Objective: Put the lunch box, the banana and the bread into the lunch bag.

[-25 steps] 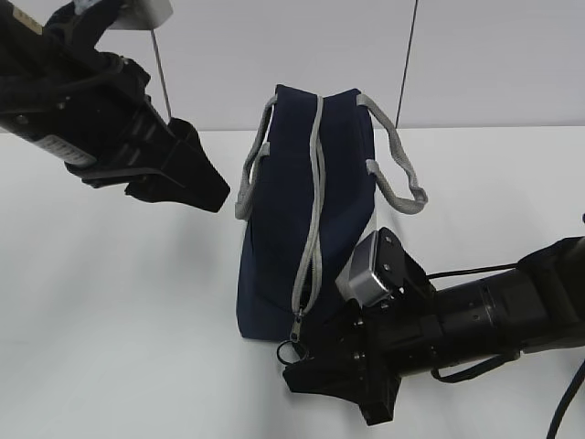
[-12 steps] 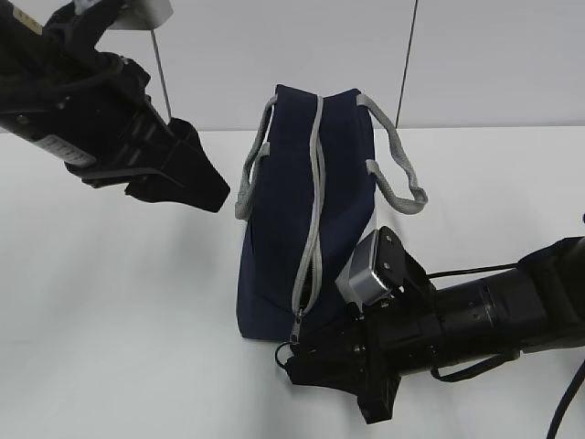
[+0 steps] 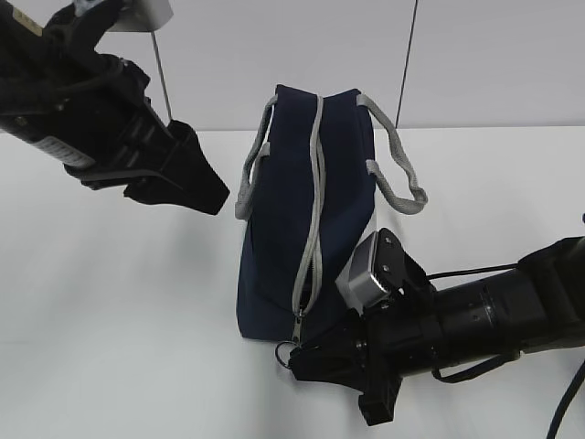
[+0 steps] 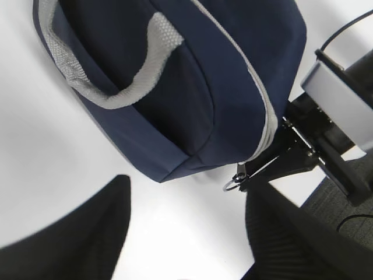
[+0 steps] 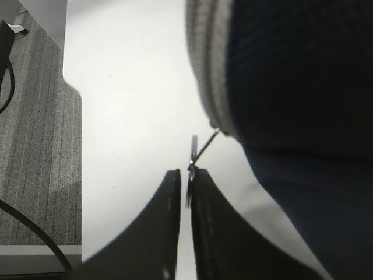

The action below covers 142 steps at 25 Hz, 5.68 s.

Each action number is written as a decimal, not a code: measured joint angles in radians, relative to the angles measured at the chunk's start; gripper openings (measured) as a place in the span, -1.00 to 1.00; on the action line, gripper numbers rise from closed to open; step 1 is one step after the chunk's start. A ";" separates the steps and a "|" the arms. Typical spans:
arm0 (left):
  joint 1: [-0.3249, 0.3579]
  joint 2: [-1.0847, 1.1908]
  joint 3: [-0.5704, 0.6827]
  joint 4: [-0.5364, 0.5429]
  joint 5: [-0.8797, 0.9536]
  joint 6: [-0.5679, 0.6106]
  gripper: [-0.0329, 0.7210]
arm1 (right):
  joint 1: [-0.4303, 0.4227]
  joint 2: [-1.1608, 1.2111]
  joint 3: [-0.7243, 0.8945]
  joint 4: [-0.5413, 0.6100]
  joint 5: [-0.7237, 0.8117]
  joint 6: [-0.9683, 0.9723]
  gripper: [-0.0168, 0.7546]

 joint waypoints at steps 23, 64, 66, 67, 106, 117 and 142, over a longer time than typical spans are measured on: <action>0.000 0.000 0.000 0.000 0.003 0.000 0.24 | 0.000 -0.145 -0.002 -0.179 -0.198 0.375 -1.00; 0.000 0.000 0.000 0.001 0.003 0.000 0.24 | 0.000 -0.279 -0.127 -0.463 -0.083 0.973 -1.00; 0.000 0.000 0.000 0.001 0.003 0.000 0.24 | 0.000 -0.279 -0.127 -0.463 -0.080 1.060 -1.00; 0.000 0.000 0.000 0.001 0.003 0.000 0.24 | 0.000 -0.279 -0.127 -0.463 -0.078 1.094 -1.00; 0.000 0.000 0.000 0.003 0.015 0.000 0.23 | 0.000 -0.280 0.002 -0.415 -0.158 0.751 -0.29; 0.000 0.000 0.000 0.011 0.020 0.000 0.23 | 0.000 -0.189 0.027 -0.067 -0.159 0.144 0.03; 0.000 0.000 0.000 0.049 0.028 0.000 0.21 | 0.000 -0.021 -0.050 0.004 -0.087 -0.013 0.05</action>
